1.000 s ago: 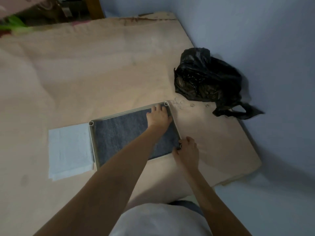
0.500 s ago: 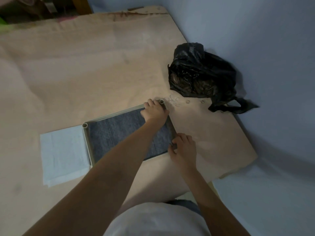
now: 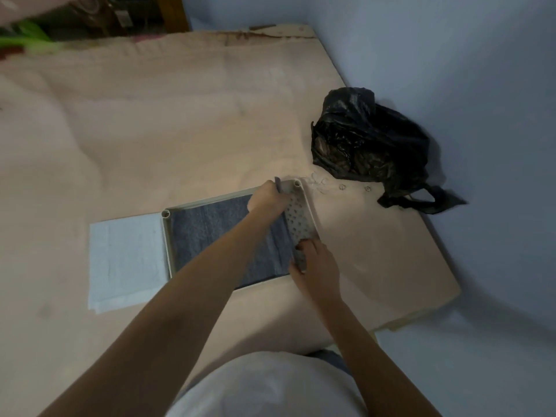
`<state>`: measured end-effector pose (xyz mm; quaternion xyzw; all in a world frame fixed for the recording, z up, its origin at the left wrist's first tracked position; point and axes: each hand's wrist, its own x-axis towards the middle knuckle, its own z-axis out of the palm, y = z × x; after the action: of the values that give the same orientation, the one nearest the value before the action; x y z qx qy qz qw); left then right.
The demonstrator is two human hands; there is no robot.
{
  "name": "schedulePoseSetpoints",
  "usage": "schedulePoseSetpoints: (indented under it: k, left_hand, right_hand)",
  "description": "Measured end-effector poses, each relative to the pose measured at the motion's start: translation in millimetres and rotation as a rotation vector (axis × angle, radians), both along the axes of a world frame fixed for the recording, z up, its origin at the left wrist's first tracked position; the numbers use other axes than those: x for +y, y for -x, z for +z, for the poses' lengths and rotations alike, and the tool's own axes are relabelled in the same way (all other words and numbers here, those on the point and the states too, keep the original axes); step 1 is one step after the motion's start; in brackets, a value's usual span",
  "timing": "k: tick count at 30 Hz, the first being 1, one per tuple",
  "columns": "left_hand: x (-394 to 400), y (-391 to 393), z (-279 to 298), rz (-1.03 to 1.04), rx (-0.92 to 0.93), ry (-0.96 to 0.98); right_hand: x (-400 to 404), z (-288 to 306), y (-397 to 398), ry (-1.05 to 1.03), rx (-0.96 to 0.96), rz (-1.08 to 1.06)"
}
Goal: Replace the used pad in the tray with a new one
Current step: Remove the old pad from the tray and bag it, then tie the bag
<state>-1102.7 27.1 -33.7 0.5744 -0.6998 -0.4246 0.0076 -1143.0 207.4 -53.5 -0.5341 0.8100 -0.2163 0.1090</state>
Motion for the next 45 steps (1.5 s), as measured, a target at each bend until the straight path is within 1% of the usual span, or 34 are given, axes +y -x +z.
schedulePoseSetpoints:
  k: [2, 4, 7, 11, 16, 23, 27, 32, 34, 36, 37, 38, 40, 42, 43, 45]
  left_hand:
    - [-2, -17, 0, 0.083, 0.119, -0.048]
    - [-4, -35, -1, 0.142, 0.194, -0.058]
    - [-6, -62, -2, 0.229, 0.243, -0.071]
    - [-6, -94, -9, 0.341, 0.26, -0.1]
    - [-3, -117, -16, 0.349, 0.194, -0.081]
    - [1, -132, -25, 0.316, 0.107, -0.022]
    - [3, -135, -25, 0.285, 0.057, 0.015]
    - [7, -135, -23, 0.234, -0.093, 0.116]
    - [9, -135, -24, 0.242, -0.117, 0.133]
    - [10, -136, -25, 0.25, -0.154, 0.143]
    - [11, -137, -26, 0.242, -0.189, 0.174]
    - [13, -138, -26, 0.218, -0.225, 0.247]
    - [18, -136, -29, 0.09, -0.254, 0.5]
    - [25, -133, -40, -0.077, -0.215, 0.738]
    - [28, -132, -47, -0.156, -0.203, 0.784]
    - [35, -131, -61, -0.293, -0.255, 0.775]
  right_hand:
    - [-3, 2, -6, -0.014, -0.003, 0.055]
    - [-6, 2, -12, 0.009, 0.006, 0.129]
    - [-12, 2, -24, 0.057, 0.018, 0.257]
    - [-18, -3, -40, 0.076, 0.051, 0.386]
    - [-23, -13, -50, 0.006, 0.1, 0.517]
    - [-28, -23, -53, -0.094, 0.122, 0.569]
    - [-31, -28, -53, -0.069, 0.096, 0.568]
    - [-35, -31, -49, -0.033, 0.033, 0.579]
    - [-41, -28, -43, -0.004, -0.002, 0.551]
    - [-54, -24, -37, 0.009, 0.017, 0.506]
    - [-62, -23, -34, 0.003, 0.05, 0.486]
    - [-72, -23, -31, -0.01, 0.092, 0.474]
    - [-91, -25, -27, -0.051, 0.196, 0.49]
    - [-107, -30, -23, -0.1, 0.29, 0.535]
    - [-113, -34, -22, -0.119, 0.331, 0.56]
    - [-120, -42, -19, -0.151, 0.406, 0.612]
